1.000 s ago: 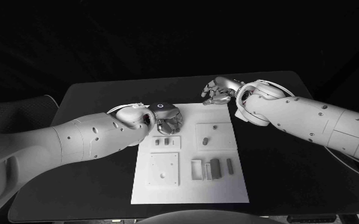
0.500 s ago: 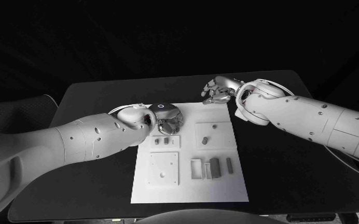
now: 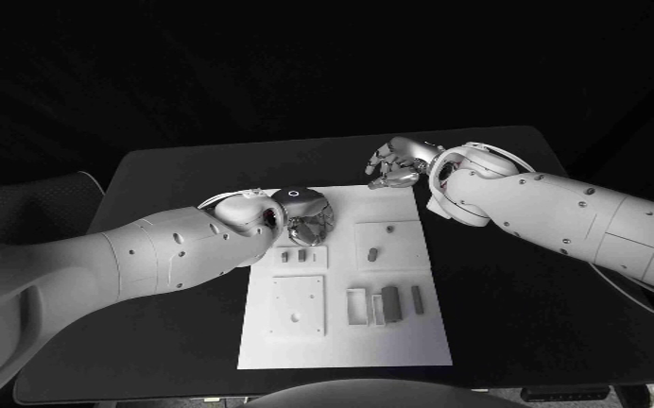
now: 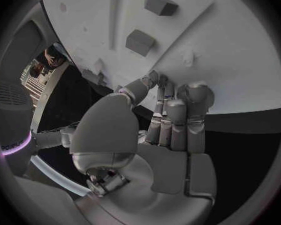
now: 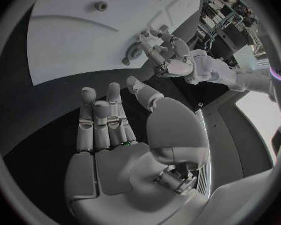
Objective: Assemble the parts on the task board
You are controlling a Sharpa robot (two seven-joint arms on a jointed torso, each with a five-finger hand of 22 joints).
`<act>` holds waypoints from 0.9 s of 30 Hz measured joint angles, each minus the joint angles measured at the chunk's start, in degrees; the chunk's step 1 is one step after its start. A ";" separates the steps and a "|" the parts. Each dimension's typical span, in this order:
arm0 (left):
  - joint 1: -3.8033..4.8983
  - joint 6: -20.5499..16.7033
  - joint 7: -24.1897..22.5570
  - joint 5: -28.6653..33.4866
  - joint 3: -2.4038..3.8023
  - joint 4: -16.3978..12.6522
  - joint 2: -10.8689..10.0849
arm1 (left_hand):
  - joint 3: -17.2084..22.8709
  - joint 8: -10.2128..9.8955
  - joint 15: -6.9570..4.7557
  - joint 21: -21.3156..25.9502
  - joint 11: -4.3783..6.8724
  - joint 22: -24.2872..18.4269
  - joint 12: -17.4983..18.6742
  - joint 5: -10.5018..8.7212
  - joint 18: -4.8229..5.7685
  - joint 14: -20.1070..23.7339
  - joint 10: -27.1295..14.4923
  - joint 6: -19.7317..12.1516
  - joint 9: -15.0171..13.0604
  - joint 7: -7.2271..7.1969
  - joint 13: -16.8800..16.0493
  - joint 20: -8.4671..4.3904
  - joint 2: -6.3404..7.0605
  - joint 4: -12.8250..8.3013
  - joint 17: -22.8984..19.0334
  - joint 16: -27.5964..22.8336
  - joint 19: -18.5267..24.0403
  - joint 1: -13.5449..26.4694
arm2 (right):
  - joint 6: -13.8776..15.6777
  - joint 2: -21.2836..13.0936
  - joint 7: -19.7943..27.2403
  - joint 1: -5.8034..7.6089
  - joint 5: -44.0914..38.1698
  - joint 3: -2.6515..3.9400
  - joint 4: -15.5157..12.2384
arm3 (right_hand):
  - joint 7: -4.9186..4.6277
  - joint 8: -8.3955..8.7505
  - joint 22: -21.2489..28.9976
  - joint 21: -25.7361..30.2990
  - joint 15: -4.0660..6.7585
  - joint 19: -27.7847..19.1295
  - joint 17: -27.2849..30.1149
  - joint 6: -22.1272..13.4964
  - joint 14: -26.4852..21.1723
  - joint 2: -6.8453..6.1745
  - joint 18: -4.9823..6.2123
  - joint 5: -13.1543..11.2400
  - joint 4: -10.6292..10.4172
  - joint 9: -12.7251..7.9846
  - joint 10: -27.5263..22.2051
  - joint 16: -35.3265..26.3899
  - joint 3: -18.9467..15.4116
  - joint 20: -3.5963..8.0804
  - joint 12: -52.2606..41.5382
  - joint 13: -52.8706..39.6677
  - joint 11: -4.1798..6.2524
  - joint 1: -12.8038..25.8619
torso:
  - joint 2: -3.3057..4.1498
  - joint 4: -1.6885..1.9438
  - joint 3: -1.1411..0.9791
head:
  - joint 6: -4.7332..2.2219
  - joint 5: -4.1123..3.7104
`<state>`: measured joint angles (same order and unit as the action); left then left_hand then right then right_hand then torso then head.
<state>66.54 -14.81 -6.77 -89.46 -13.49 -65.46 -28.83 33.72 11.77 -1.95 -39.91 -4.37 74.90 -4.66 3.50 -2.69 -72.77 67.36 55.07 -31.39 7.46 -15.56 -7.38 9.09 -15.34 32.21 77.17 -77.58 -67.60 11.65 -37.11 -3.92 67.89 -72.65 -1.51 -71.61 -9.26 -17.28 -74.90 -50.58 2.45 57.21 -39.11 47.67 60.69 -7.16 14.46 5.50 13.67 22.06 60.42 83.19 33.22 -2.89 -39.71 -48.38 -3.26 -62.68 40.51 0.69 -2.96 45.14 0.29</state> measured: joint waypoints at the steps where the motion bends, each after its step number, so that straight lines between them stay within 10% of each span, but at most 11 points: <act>1: -0.01 -0.02 0.00 0.00 0.00 0.01 0.02 | 0.00 0.00 0.00 0.00 0.07 0.00 -0.21 0.00 0.00 0.00 0.19 0.02 0.00 -0.02 -0.04 0.00 0.00 0.00 0.00 0.00 0.00 0.00 | -0.01 0.00 0.00 0.00 0.00 0.00 0.00 | 0.00 0.00 0.00 0.00 0.00 0.00 0.00 0.00 0.00 0.00 -0.01 0.00 0.00 0.00 0.00 0.00 0.00 0.00 0.00 0.00 0.00 0.00 | 0.00 0.00 0.00 | 0.01 -0.01; 27: -0.21 -0.15 0.35 -0.98 0.13 0.72 0.61 | 0.32 1.15 -0.21 0.00 0.51 0.03 -1.06 0.00 0.00 -0.22 2.17 1.61 0.01 0.26 -1.09 -0.09 -0.68 0.00 -0.05 0.00 0.31 -0.68 | -0.18 0.05 0.00 0.00 0.00 0.00 0.04 | 0.15 0.00 -0.04 0.00 0.06 0.00 0.01 0.13 0.13 0.00 -0.28 0.00 0.00 0.01 0.00 0.00 0.00 0.00 0.00 0.00 0.00 0.00 | -0.02 -0.03 0.00 | 0.21 -0.15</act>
<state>66.33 -14.96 -6.42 -90.44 -13.36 -64.73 -28.22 34.04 12.93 -2.16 -39.91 -3.86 74.93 -5.73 3.50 -2.70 -72.99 69.53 56.68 -31.38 7.73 -16.65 -7.47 8.41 -15.34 32.16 77.17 -77.28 -68.28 11.47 -37.06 -3.92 67.89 -72.65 -1.51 -71.57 -9.11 -17.28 -74.94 -50.58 2.52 57.21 -39.09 47.79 60.82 -7.16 14.17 5.50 13.67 22.07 60.42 83.19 33.22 -2.89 -39.71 -48.38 -3.26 -62.68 40.50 0.65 -2.96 45.35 0.14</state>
